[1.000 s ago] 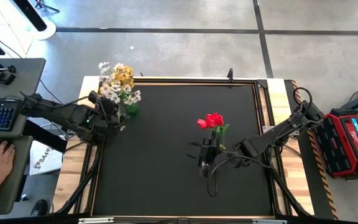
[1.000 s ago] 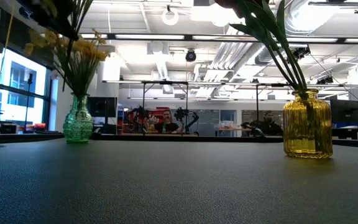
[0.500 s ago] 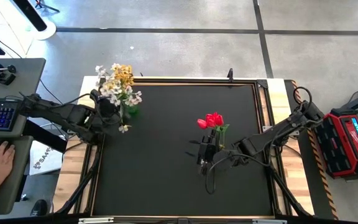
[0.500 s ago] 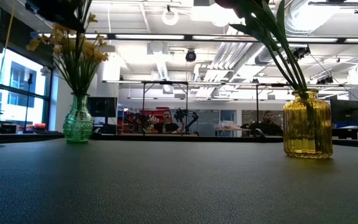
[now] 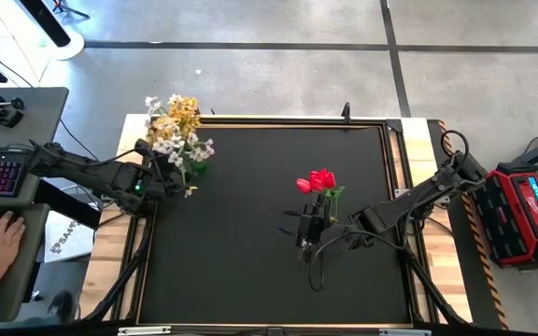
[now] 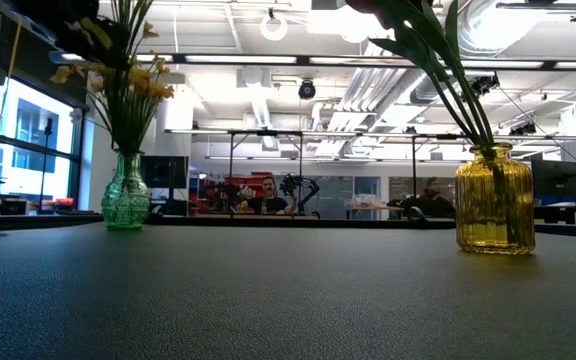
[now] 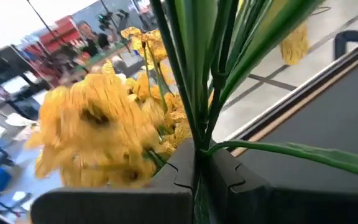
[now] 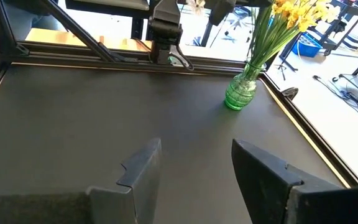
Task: Sort flowers into vase by color
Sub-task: Put the white clustered flowers into the green flower vase
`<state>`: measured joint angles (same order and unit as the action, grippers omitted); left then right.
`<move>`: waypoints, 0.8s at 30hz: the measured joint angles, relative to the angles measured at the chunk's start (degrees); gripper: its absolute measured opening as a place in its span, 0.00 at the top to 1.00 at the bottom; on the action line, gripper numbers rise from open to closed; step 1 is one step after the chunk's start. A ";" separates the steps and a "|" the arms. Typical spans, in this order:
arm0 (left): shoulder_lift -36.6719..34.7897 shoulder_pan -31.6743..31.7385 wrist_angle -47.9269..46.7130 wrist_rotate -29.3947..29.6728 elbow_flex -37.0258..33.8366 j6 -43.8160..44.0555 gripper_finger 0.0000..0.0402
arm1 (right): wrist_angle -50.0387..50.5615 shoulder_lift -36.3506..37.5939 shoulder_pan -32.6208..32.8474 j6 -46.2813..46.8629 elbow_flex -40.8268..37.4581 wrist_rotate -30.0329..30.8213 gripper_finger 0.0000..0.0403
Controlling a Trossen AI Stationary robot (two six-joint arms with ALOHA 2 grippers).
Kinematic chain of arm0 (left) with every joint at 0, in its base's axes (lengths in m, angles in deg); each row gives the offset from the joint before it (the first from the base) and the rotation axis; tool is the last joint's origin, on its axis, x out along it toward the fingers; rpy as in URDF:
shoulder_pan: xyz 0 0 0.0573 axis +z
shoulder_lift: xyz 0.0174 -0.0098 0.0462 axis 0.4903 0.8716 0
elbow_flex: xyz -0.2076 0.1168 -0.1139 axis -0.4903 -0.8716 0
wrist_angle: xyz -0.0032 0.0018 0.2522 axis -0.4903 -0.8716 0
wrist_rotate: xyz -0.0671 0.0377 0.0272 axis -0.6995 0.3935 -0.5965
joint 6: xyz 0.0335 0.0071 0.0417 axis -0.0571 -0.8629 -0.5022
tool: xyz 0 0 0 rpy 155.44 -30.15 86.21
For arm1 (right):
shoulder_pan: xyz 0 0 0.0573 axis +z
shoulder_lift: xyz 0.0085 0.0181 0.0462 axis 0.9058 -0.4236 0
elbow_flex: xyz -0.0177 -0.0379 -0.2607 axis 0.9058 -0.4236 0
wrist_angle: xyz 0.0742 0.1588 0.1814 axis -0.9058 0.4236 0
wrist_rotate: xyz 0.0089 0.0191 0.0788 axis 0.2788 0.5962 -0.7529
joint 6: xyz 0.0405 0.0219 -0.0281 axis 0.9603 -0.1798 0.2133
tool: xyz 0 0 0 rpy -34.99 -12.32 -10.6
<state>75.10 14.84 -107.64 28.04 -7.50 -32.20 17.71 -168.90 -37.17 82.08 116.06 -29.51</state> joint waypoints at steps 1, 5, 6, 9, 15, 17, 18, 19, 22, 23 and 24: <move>-0.17 0.00 0.08 -1.11 0.57 0.03 1.00 | 0.00 0.00 0.00 0.00 -0.02 0.00 0.55; -1.32 0.00 0.83 -9.10 3.32 0.10 1.00 | 0.00 0.00 0.00 0.11 -0.01 -0.01 0.55; -1.74 0.00 1.09 -12.11 4.24 0.16 1.00 | -0.02 0.00 0.00 0.11 -0.02 -0.02 0.55; -3.21 -0.08 1.41 -21.31 7.08 0.25 1.00 | -0.02 0.00 0.00 0.15 -0.02 -0.01 0.55; -5.96 -2.57 12.72 -28.07 8.66 -6.56 1.00 | -0.02 0.00 0.00 0.11 -0.02 -0.02 0.55; -5.97 -3.85 19.90 -28.09 8.30 -11.20 1.00 | -0.02 0.00 0.00 0.07 -0.02 -0.02 0.55; -5.70 -4.36 23.65 -28.11 7.98 -13.84 1.00 | -0.01 0.00 0.00 0.03 -0.02 -0.02 0.55; -5.16 -4.75 27.79 -28.12 7.40 -16.73 1.00 | 0.00 0.00 0.00 0.02 -0.02 -0.01 0.55; -2.78 -5.16 41.50 -28.17 4.93 -25.39 1.00 | 0.00 0.00 0.00 0.00 -0.02 -0.02 0.55; -1.71 -5.16 45.29 -28.19 4.01 -28.14 1.00 | 0.00 0.00 0.00 0.00 -0.02 -0.02 0.55; -0.24 -5.14 48.91 -28.12 3.13 -30.87 1.00 | 0.00 0.00 0.00 0.00 -0.02 -0.04 0.55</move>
<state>74.85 9.70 -58.73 -0.08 -4.37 -63.07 17.71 -168.90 -37.17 82.08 116.04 -29.54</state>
